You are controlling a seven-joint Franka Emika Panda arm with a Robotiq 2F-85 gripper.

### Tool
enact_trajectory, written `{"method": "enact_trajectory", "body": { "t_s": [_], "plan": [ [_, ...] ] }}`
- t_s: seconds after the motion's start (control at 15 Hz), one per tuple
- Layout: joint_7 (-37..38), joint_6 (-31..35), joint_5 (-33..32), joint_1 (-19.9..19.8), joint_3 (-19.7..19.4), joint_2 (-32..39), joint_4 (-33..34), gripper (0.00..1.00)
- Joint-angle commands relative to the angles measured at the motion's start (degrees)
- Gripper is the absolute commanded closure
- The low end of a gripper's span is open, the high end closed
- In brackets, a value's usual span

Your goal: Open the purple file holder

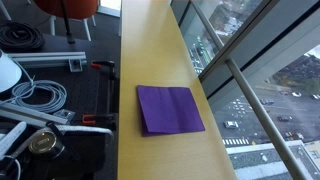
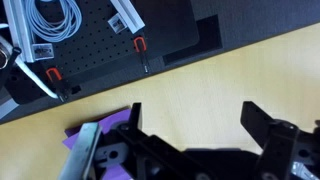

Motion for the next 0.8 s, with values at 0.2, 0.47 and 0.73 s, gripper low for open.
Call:
{"method": "enact_trajectory", "body": {
  "t_s": [0.2,0.47,0.73],
  "plan": [
    [-2.6,1.5,-0.5,-1.8,-0.9,1.3,-0.1,0.0],
    [-6.4,6.8,-2.2,-4.7,-3.2,5.4,-0.3,0.0],
    [-12.0,15.6,-4.9,-7.4,-6.9,12.5,-0.2,0.0]
  ]
}}
